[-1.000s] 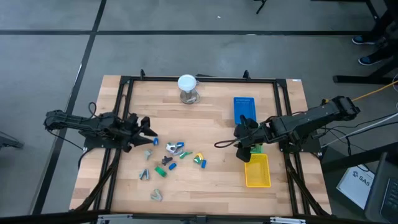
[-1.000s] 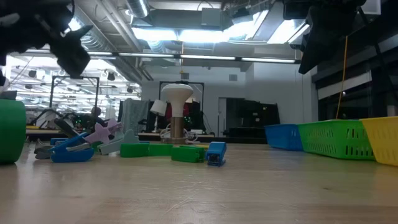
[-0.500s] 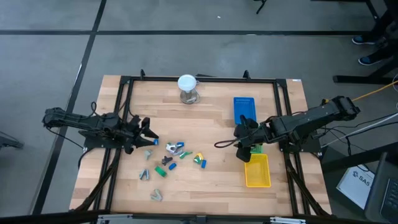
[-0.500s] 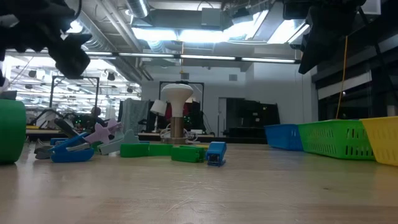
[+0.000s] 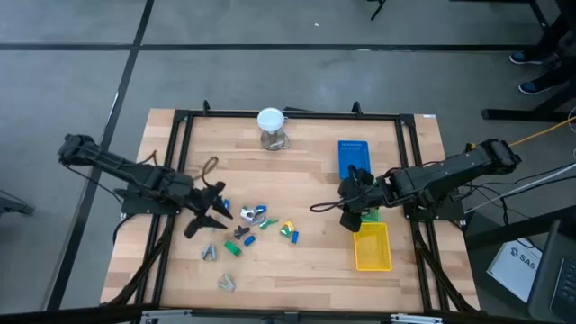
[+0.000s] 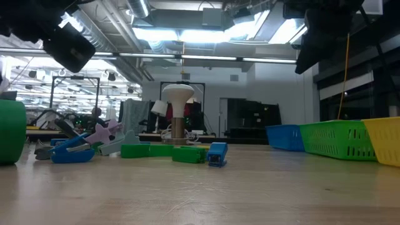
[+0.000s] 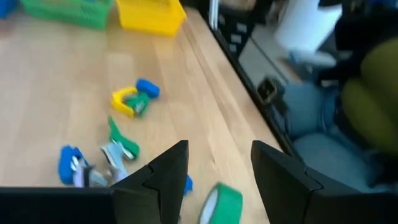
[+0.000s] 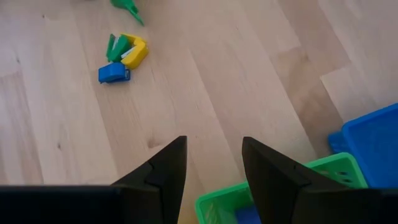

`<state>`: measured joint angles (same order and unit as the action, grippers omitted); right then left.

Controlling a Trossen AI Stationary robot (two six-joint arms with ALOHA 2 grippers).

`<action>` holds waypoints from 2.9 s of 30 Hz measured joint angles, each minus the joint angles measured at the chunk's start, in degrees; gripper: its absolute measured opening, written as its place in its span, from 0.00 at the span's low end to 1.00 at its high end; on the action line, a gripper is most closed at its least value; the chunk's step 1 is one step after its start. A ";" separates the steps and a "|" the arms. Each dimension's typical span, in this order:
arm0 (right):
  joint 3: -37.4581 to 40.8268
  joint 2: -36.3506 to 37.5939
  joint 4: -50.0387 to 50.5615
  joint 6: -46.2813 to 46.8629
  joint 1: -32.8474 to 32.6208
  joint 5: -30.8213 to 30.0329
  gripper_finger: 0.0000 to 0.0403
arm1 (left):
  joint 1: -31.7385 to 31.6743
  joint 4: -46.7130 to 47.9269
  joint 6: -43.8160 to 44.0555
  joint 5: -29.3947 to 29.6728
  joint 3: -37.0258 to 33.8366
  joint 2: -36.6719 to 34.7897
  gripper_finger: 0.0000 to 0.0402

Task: Pick and place Stapler, Stapler remover, tape
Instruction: Put the green tape into the green bin

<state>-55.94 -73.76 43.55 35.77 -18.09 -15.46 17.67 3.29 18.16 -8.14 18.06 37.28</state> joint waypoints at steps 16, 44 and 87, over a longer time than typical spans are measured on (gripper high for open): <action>0.00 0.00 -0.59 -0.20 2.19 0.00 0.40 | 10.04 -6.16 -4.40 3.20 1.34 19.82 0.43; 0.00 0.00 -0.55 -0.18 2.19 0.02 0.40 | 18.42 -10.50 -7.92 18.24 1.34 31.87 0.47; 0.02 0.00 -29.63 -23.64 2.19 -9.40 0.40 | -12.49 -46.77 -18.49 16.84 22.87 45.69 0.25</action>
<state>-55.92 -73.76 13.92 12.13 -15.90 -24.86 5.18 -43.48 -0.33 8.70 40.93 82.97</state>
